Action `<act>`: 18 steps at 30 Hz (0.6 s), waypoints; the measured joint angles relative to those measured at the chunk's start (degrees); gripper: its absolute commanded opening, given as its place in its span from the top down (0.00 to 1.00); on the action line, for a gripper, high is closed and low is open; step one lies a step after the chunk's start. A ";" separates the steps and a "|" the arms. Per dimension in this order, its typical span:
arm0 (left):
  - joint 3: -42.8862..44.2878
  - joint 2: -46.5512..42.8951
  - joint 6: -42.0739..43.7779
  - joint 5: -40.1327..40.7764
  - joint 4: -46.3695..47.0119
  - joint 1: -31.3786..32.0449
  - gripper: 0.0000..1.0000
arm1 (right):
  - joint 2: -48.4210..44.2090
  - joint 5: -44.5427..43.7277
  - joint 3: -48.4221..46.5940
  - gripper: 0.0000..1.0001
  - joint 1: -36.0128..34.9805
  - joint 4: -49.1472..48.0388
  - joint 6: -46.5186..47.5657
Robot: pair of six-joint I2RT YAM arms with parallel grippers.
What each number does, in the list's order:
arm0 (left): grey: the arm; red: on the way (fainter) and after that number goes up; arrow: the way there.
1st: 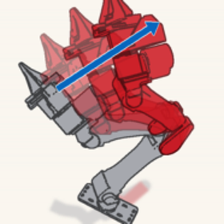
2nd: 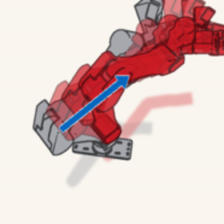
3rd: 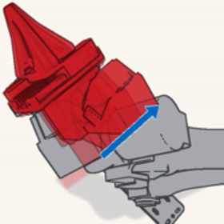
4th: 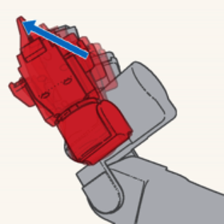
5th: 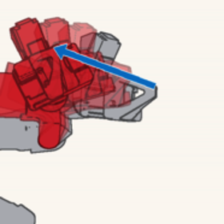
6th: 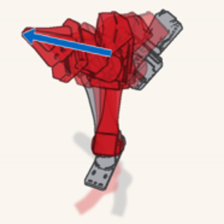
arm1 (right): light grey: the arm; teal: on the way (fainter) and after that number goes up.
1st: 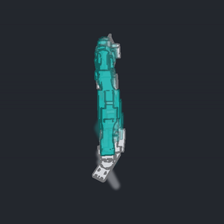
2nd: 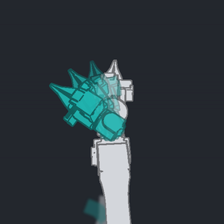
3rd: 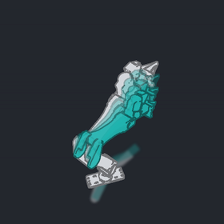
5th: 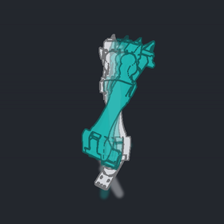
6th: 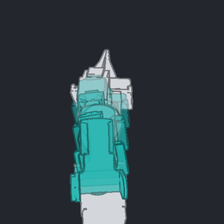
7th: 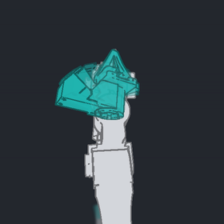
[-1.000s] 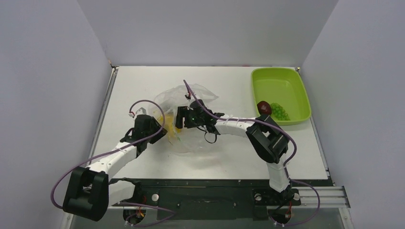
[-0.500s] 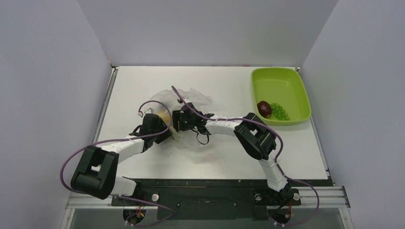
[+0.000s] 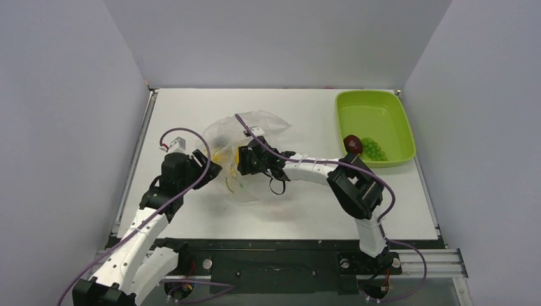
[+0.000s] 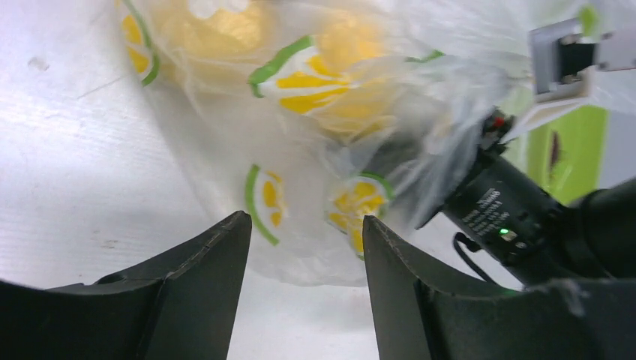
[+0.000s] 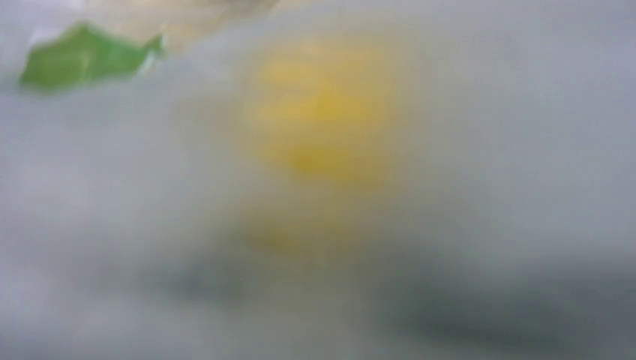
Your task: Take the fake fruits out of the plastic bag
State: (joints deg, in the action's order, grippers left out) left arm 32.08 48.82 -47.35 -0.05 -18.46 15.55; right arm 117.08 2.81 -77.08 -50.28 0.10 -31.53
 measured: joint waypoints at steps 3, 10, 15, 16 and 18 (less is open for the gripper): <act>4.13 -3.10 1.57 -2.69 -2.01 -0.22 0.42 | -4.35 -0.07 2.21 1.00 0.00 -0.02 -0.15; 15.65 4.15 9.01 -10.01 -1.40 1.57 0.40 | -12.48 -0.11 6.54 1.00 -0.02 -0.85 -2.10; 23.78 12.83 16.90 -5.95 -6.10 5.22 0.40 | -15.26 0.07 9.42 1.00 -0.07 -2.29 -4.48; 25.44 14.36 18.38 -4.76 -7.32 5.92 0.40 | -15.32 0.17 9.62 1.00 -0.07 -2.51 -5.07; 28.22 17.05 21.05 -2.91 -9.01 6.91 0.39 | -15.32 0.35 9.77 1.00 -0.07 -2.75 -5.68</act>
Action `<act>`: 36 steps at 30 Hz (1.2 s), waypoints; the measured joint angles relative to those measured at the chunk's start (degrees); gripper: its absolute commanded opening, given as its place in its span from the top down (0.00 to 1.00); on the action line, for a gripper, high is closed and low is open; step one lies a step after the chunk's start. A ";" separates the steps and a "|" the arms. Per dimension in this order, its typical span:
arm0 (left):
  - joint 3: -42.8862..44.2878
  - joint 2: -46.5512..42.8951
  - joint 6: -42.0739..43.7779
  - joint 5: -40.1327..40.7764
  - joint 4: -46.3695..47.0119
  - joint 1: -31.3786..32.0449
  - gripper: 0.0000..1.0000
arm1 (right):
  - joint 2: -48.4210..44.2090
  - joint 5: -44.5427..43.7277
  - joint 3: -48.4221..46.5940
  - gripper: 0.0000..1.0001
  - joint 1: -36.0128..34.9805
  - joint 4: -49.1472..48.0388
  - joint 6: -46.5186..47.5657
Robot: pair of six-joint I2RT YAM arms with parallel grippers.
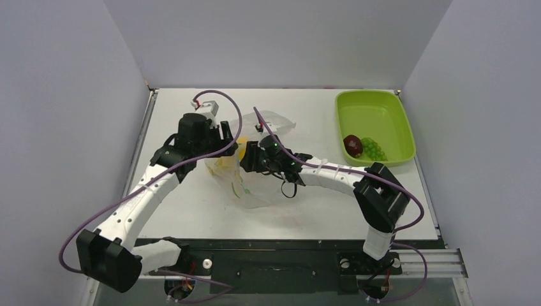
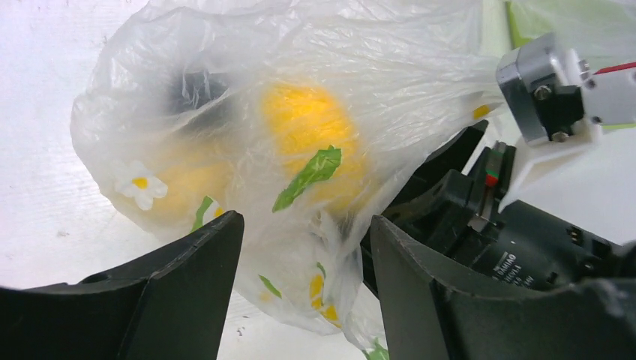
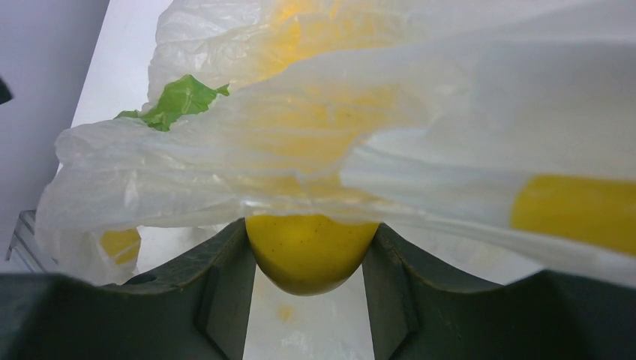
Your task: Take the fake fruits out of the plastic bag
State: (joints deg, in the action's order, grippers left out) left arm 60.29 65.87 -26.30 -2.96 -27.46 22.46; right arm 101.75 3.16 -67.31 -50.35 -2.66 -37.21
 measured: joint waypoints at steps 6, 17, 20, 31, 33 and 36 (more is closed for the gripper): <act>2.95 6.54 8.22 3.23 -2.49 4.33 0.38 | 0.00 0.24 0.22 1.00 -0.04 -0.55 -1.55; -3.08 7.34 16.46 0.66 1.22 5.27 0.67 | -0.52 -0.39 0.85 1.00 -0.74 0.92 -2.47; -3.17 7.54 17.16 1.88 1.25 5.31 0.90 | -1.03 -0.94 0.85 1.00 -1.20 1.36 -2.38; -6.69 5.03 18.05 9.53 2.19 5.31 1.00 | -11.82 -5.66 8.17 1.00 -2.36 3.82 -0.31; -6.91 4.31 18.05 10.34 2.47 5.31 1.00 | -14.75 -5.60 9.42 1.00 -2.36 4.68 0.74; -7.21 3.10 18.03 11.37 3.17 5.35 1.00 | -20.15 -5.55 10.93 1.00 -2.36 6.10 2.73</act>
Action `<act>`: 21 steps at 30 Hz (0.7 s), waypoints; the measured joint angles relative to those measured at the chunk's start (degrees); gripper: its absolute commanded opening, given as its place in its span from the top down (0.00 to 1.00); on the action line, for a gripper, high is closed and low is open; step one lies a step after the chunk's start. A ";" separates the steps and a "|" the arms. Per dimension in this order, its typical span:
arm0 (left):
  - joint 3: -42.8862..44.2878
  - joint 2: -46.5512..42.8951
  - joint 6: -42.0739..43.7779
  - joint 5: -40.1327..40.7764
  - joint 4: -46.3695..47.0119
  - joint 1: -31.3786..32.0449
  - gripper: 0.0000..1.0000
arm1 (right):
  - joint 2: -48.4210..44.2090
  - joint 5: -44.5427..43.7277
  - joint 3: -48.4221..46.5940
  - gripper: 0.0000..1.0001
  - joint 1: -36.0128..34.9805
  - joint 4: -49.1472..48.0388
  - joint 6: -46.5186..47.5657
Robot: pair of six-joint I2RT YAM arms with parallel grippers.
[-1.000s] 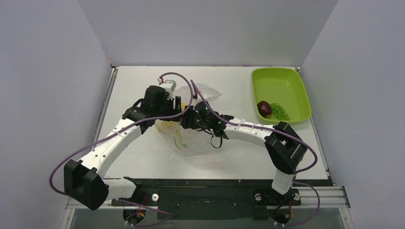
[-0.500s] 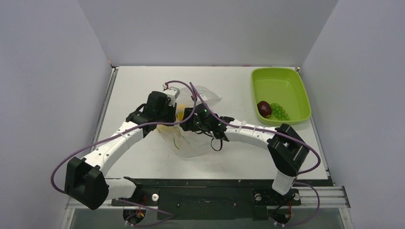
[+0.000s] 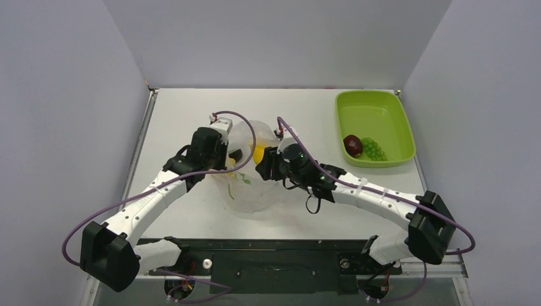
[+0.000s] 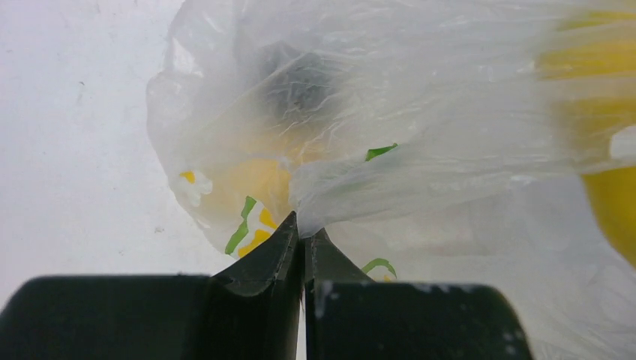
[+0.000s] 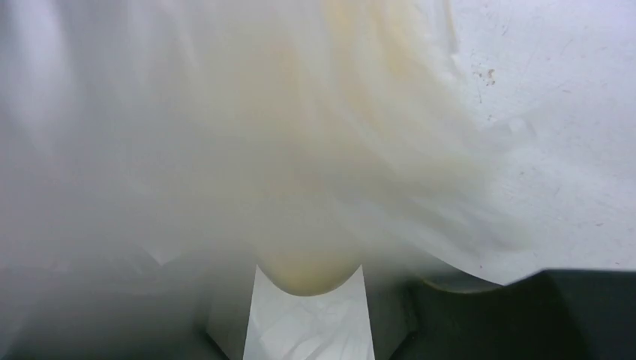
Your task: Take the fake fruits out of the plastic bag
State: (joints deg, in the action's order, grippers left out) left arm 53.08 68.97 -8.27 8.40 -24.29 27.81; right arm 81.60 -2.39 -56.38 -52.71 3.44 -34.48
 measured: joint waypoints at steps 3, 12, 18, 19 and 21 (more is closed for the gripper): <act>-0.31 -1.44 0.00 1.97 0.83 0.02 1.00 | -5.42 -0.04 1.31 1.00 0.11 1.36 1.73; -0.85 -2.91 -0.04 6.58 1.05 0.02 1.00 | -17.94 -2.16 3.89 1.00 3.65 5.11 4.42; -0.94 -2.93 -0.09 8.92 1.05 0.02 1.00 | -24.46 -4.87 6.47 1.00 8.63 5.84 5.53; -1.01 -2.97 -0.11 9.33 1.01 0.02 1.00 | -25.22 -5.49 6.91 1.00 9.84 6.03 5.53; -1.09 -3.04 -0.15 9.92 1.01 0.02 1.00 | -26.56 -7.06 8.02 1.00 12.44 6.14 5.31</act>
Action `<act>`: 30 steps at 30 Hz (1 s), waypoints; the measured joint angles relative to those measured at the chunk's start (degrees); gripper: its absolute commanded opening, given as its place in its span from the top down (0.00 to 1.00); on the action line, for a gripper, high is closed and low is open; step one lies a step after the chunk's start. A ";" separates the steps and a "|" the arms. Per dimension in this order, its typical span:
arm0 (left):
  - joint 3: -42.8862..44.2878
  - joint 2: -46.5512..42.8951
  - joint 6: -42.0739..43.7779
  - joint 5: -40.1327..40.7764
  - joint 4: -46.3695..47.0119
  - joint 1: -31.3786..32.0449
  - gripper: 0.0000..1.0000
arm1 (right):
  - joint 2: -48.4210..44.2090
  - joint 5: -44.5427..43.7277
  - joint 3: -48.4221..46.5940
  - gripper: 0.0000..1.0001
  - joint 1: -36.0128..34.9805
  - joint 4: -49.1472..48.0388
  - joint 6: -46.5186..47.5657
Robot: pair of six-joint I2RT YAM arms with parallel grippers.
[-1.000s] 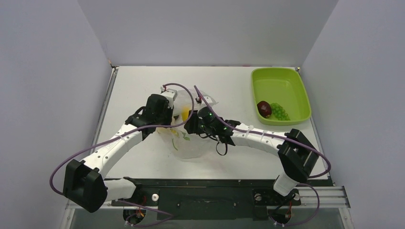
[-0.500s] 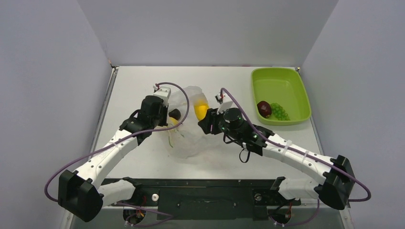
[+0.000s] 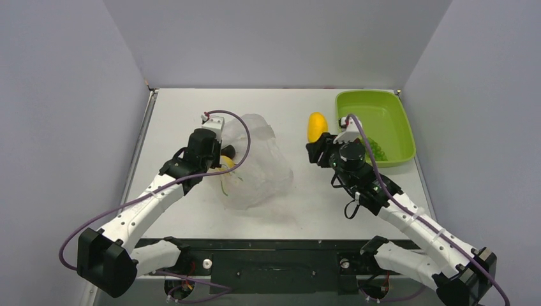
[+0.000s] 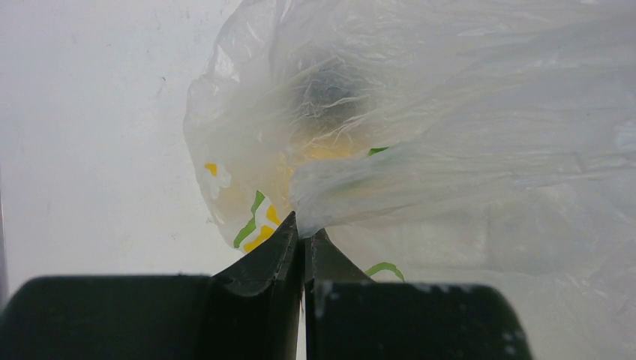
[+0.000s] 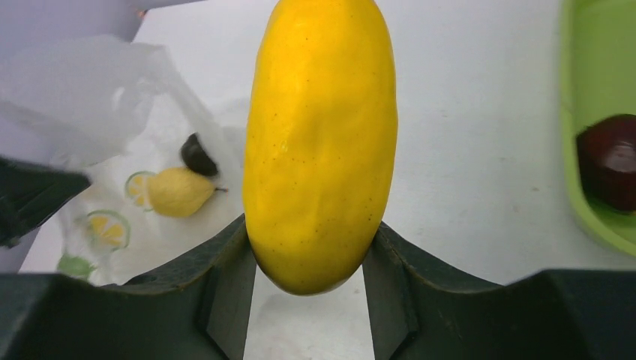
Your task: Take the fake fruits out of the plastic bag
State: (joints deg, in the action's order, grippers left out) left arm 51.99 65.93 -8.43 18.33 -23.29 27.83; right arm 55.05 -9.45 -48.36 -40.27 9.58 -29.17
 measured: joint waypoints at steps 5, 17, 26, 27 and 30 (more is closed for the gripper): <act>-0.13 -0.61 -0.09 0.83 0.07 0.00 1.00 | -0.42 -4.07 2.84 1.00 11.13 1.03 -2.45; -0.26 -0.72 -0.07 0.79 0.13 0.00 1.00 | 25.05 2.62 -2.73 0.97 40.02 2.08 -5.90; -0.26 -0.72 -0.07 0.72 0.17 0.00 1.00 | 32.98 7.41 -8.92 0.48 47.34 2.56 -4.94; -0.26 -0.72 -0.04 0.72 0.17 0.00 1.00 | 32.98 7.34 -8.92 0.47 47.52 2.82 -4.68; -0.26 -0.72 -0.04 0.72 0.15 0.00 1.00 | 33.00 7.37 -8.92 0.43 47.52 3.15 -4.24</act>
State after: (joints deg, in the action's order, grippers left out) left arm 51.72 65.21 -8.47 19.05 -23.14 27.83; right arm 88.05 -2.09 -57.28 7.25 12.73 -33.41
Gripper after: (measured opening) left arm 0.006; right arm 0.542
